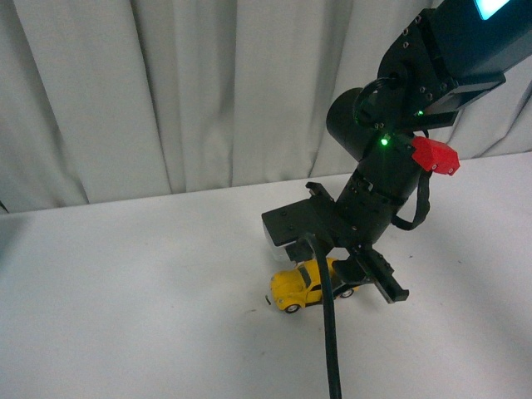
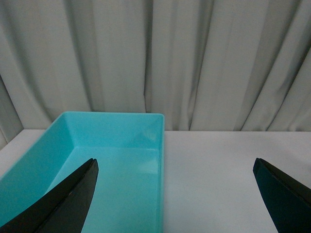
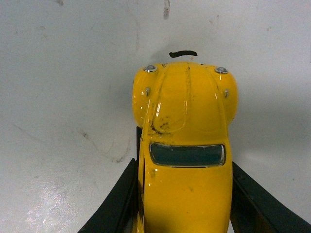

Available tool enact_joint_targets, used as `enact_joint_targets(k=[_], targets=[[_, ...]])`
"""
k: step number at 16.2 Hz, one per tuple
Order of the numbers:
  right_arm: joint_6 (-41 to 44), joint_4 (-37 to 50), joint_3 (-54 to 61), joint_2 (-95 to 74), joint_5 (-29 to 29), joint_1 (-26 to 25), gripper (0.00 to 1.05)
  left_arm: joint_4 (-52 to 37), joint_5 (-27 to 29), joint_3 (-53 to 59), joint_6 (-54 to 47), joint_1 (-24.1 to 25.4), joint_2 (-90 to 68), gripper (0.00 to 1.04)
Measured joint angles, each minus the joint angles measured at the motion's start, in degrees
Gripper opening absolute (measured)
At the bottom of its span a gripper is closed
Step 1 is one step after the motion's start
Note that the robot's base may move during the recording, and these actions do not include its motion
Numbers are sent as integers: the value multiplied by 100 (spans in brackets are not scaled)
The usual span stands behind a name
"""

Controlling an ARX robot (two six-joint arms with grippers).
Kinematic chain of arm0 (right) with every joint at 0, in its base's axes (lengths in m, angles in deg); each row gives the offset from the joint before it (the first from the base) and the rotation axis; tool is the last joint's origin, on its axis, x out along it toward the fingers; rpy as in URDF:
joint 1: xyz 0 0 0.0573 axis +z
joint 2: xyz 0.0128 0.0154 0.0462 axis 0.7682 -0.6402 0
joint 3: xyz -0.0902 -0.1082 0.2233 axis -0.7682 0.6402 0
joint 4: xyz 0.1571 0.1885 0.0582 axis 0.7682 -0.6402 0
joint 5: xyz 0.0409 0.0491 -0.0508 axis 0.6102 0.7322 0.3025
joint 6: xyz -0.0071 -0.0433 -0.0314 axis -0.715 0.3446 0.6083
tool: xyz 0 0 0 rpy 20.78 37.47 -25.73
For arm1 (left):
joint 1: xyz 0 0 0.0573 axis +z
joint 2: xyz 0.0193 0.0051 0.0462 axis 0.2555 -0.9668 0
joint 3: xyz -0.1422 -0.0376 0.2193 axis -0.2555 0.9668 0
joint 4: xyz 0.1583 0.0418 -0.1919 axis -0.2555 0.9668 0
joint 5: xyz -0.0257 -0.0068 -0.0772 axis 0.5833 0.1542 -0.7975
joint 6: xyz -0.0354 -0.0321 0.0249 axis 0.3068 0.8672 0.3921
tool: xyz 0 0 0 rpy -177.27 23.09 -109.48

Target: Wind up and store yellow beetle toy

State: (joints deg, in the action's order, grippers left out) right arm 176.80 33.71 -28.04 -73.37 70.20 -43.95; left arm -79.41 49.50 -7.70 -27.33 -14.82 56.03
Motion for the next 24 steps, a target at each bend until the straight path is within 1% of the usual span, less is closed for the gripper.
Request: enact_joint_targets(k=[4,13,20,22,23,24], targets=[[-144,42,17,2,-31,0,42,2,0,0,0,0,0,98],[-136,391,391,149,92,-232,42,2,0,0,0,0,0,98],[101,684,852,343,249,-566,42,4,2,0,0,0,0,98],[140,782,1045,428,315,-695,42,2,-2,0,0,0,0,98],[164,870,1237,522,376,-909,42,0,2,0,0,0,0,98],[166,876,1250,527,378,-920,42,2,0,0,0,0,0,98]])
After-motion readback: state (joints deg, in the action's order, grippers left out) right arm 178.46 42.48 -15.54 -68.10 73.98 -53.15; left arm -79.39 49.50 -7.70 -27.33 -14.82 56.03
